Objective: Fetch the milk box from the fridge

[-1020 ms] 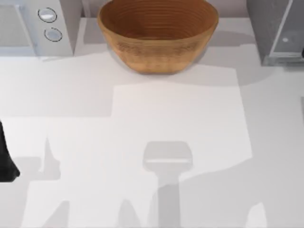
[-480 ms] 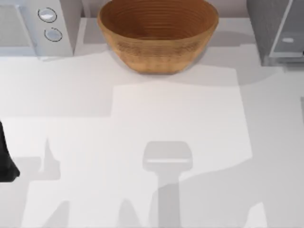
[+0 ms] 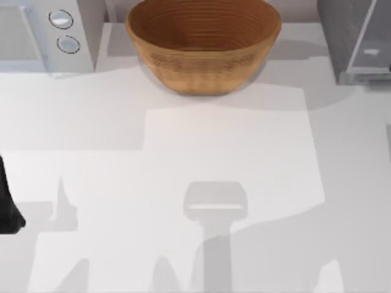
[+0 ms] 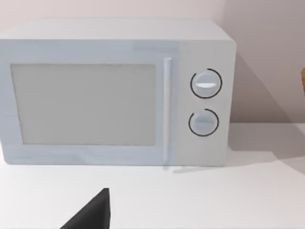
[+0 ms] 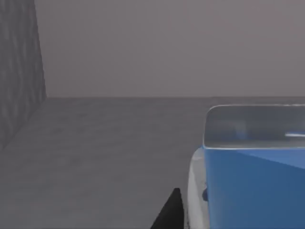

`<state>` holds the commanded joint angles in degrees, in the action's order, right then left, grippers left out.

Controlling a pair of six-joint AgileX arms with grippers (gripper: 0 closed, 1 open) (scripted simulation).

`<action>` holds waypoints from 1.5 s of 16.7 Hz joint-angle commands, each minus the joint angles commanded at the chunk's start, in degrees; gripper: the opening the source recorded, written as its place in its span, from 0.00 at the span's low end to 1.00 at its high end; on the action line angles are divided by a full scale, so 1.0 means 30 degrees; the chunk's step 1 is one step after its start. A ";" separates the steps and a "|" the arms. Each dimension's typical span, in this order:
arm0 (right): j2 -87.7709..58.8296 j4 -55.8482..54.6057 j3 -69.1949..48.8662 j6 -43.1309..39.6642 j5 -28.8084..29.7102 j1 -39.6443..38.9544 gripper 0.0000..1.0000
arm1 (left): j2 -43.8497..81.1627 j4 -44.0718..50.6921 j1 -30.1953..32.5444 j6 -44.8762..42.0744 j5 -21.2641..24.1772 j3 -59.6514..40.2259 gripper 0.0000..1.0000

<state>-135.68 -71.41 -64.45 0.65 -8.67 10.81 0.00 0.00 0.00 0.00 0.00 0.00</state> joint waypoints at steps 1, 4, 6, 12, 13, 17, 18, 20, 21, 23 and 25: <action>0.0000 0.0000 0.0000 0.0000 0.0000 0.0000 0.00 | 0.0000 0.0000 0.0000 0.0000 0.0000 0.0000 1.00; 0.0000 0.0000 0.0000 0.0000 0.0000 0.0000 0.00 | 0.0000 0.0000 0.0000 0.0000 0.0000 0.0000 1.00; 0.0000 0.0000 0.0000 0.0000 0.0000 0.0000 0.00 | 0.0000 0.0000 0.0000 0.0000 0.0000 0.0000 1.00; 0.1213 0.1117 0.0069 0.0038 -0.0007 0.0048 0.00 | 0.0000 0.0000 0.0000 0.0000 0.0000 0.0000 1.00; 0.1500 0.1404 0.0060 0.0038 -0.0002 0.0055 0.00 | 0.0000 0.0000 0.0000 0.0000 0.0000 0.0000 1.00; 0.2906 0.2811 0.0081 0.0053 -0.0027 0.0044 0.00 | 0.0000 0.0000 0.0000 0.0000 0.0000 0.0000 1.00; 0.2995 0.2899 0.0071 0.0056 -0.0029 0.0049 0.00 | 0.0000 0.0000 0.0000 0.0000 0.0000 0.0000 1.00; 0.2995 0.2899 0.0071 0.0056 -0.0029 0.0049 0.00 | 0.0000 0.0000 0.0000 0.0000 0.0000 0.0000 1.00; 0.2915 0.2848 0.0057 0.0085 -0.0037 0.0051 0.00 | 0.0000 0.0000 0.0000 0.0000 0.0000 0.0000 1.00; 0.3171 0.2639 0.0346 0.0076 -0.0092 0.0113 0.00 | 0.0000 0.0000 0.0000 0.0000 0.0000 0.0000 1.00; 0.3863 0.2021 0.1365 0.0074 -0.0254 0.0274 0.00 | 0.0000 0.0000 0.0000 0.0000 0.0000 0.0000 1.00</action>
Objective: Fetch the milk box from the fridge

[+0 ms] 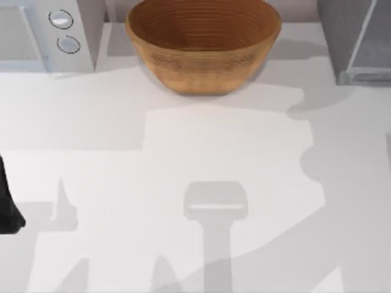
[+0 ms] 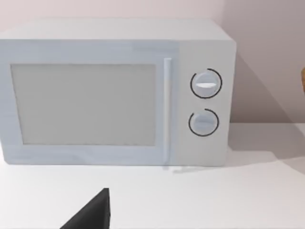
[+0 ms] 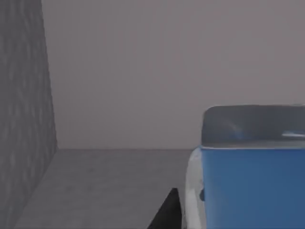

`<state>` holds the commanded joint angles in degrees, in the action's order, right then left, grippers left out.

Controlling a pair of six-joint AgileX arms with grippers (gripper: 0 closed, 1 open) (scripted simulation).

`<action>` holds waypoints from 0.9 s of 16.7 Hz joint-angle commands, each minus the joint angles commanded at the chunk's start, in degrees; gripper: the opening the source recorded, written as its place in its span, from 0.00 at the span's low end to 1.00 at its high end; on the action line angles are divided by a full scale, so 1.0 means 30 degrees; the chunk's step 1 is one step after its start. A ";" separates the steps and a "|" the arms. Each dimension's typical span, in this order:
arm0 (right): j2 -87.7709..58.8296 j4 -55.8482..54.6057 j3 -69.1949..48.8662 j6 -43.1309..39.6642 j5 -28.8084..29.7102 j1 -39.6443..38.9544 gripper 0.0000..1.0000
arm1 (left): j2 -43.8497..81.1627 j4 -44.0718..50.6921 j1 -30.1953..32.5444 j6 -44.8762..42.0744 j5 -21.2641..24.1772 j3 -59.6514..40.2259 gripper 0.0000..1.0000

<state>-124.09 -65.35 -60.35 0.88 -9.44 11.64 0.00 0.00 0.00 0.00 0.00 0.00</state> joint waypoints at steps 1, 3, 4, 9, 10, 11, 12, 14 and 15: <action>0.0371 -0.0330 0.0809 0.0002 -0.0116 0.0053 0.00 | 0.0000 0.0000 0.0000 0.0000 0.0000 0.0000 1.00; 0.1145 -0.1011 0.2813 -0.0018 -0.0342 0.0148 0.00 | 0.0000 0.0000 0.0000 0.0000 0.0000 0.0000 1.00; 0.1532 -0.1365 0.3841 -0.0029 -0.0438 0.0202 0.00 | 0.0000 0.0000 0.0000 0.0000 0.0000 0.0000 1.00; 0.3430 -0.3216 0.7186 0.0045 -0.0798 0.0703 0.00 | 0.0000 0.0000 0.0000 0.0000 0.0000 0.0000 1.00; 0.3527 -0.3313 0.7286 0.0052 -0.0812 0.0745 0.00 | 0.0000 0.0000 0.0000 0.0000 0.0000 0.0000 1.00; 0.3527 -0.3313 0.7286 0.0052 -0.0812 0.0745 0.00 | 0.0000 0.0000 0.0000 0.0000 0.0000 0.0000 1.00; 0.3527 -0.3313 0.7286 0.0052 -0.0812 0.0745 0.00 | 0.0000 0.0000 0.0000 0.0000 0.0000 0.0000 1.00; 0.3416 -0.3256 0.7226 0.0081 -0.0805 0.0636 0.00 | 0.0000 0.0000 0.0000 0.0000 0.0000 0.0000 1.00; 0.3586 -0.3147 0.7275 0.0072 -0.0788 0.0610 0.00 | 0.0000 0.0000 0.0000 0.0000 0.0000 0.0000 1.00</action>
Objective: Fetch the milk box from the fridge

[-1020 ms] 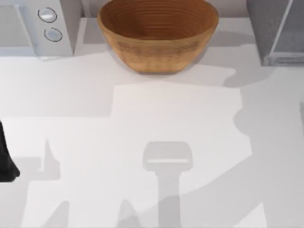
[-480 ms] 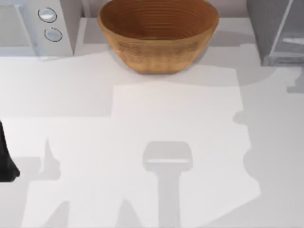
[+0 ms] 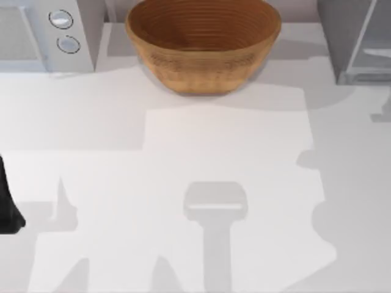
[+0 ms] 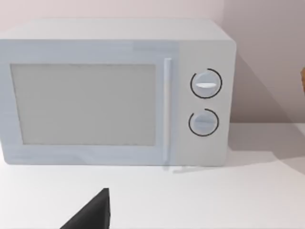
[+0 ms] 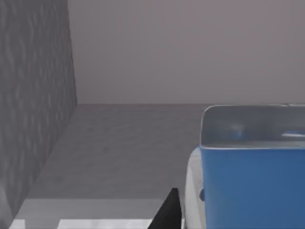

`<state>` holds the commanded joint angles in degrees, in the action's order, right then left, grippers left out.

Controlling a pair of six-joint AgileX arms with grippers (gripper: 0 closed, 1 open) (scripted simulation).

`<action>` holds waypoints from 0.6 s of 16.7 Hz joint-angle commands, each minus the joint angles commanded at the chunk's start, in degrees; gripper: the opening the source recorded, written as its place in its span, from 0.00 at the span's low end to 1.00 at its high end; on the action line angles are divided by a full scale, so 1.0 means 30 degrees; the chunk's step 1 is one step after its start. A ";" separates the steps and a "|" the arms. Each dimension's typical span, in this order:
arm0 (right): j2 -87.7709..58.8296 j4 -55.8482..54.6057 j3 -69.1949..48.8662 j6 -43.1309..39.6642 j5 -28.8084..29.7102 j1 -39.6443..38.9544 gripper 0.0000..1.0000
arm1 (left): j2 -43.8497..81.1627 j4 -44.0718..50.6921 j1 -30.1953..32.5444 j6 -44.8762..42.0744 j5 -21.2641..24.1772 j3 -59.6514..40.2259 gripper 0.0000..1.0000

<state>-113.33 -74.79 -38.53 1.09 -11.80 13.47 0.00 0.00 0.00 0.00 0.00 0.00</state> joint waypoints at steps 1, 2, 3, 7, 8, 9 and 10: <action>0.0356 0.0236 0.0106 -0.0018 0.0039 -0.0053 0.00 | 0.0000 0.0000 0.0000 0.0000 0.0000 0.0000 1.00; 0.0893 0.0600 0.0271 -0.0043 0.0100 -0.0130 0.00 | 0.0000 0.0000 0.0000 0.0000 0.0000 0.0000 1.00; 0.1615 0.1086 0.0497 -0.0073 0.0184 -0.0229 0.00 | 0.0000 0.0000 0.0000 0.0000 0.0000 0.0000 1.00; 0.6373 0.4171 0.2021 -0.0195 0.0707 -0.0796 0.00 | 0.0000 0.0000 0.0000 0.0000 0.0000 0.0000 1.00; 0.7998 0.5220 0.2567 -0.0218 0.0876 -0.0977 0.00 | 0.0000 0.0000 0.0000 0.0000 0.0000 0.0000 1.00; 0.9769 0.6354 0.3169 -0.0235 0.1054 -0.1170 0.00 | 0.0000 0.0000 0.0000 0.0000 0.0000 0.0000 1.00; 1.1665 0.7563 0.3820 -0.0246 0.1238 -0.1372 0.00 | 0.0000 0.0000 0.0000 0.0000 0.0000 0.0000 1.00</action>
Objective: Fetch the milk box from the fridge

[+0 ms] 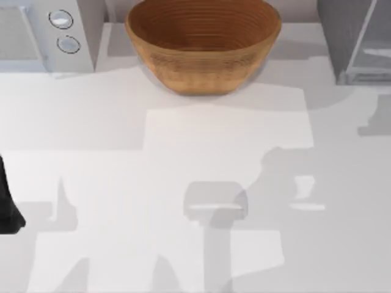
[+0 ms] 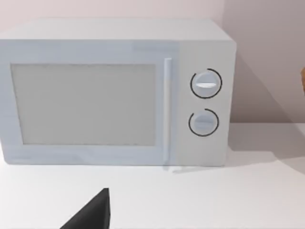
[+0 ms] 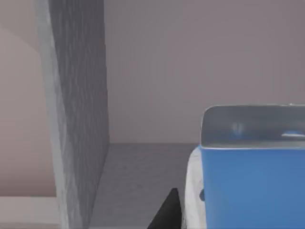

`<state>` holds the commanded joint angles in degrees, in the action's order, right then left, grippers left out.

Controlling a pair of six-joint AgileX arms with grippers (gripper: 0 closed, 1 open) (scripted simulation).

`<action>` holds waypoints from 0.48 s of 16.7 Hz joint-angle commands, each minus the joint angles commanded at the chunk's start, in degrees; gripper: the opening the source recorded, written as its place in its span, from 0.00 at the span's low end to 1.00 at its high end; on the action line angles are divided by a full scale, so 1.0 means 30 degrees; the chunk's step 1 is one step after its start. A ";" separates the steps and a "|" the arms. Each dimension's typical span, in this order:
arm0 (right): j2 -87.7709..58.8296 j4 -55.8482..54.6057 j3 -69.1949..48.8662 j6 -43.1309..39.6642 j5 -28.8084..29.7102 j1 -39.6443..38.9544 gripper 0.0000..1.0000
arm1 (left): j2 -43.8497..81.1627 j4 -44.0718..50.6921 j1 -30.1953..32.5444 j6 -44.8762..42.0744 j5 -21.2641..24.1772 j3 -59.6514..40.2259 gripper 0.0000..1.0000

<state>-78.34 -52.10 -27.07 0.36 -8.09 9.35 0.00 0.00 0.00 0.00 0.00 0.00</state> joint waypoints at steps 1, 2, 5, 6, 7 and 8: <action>0.1994 0.1273 0.0696 -0.0006 0.0190 -0.0212 0.00 | 0.0000 0.0000 0.0000 0.0000 0.0000 0.0000 1.00; 0.4066 0.2599 0.1426 -0.0007 0.0384 -0.0432 0.00 | 0.0000 0.0000 0.0000 0.0000 0.0000 0.0000 1.00; 1.0504 0.6726 0.3700 0.0002 0.0987 -0.1118 0.00 | 0.0000 0.0000 0.0000 0.0000 0.0000 0.0000 1.00; 1.2627 0.8088 0.4441 0.0004 0.1188 -0.1349 0.00 | 0.0000 0.0000 0.0000 0.0000 0.0000 0.0000 1.00; 1.4687 0.9420 0.5155 0.0004 0.1388 -0.1580 0.00 | 0.0000 0.0000 0.0000 0.0000 0.0000 0.0000 1.00; 1.6646 1.0704 0.5830 0.0001 0.1584 -0.1807 0.00 | 0.0000 0.0000 0.0000 0.0000 0.0000 0.0000 1.00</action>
<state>-28.40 -19.99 -9.58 0.36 -3.33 3.93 0.00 0.00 0.00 0.00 0.00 0.00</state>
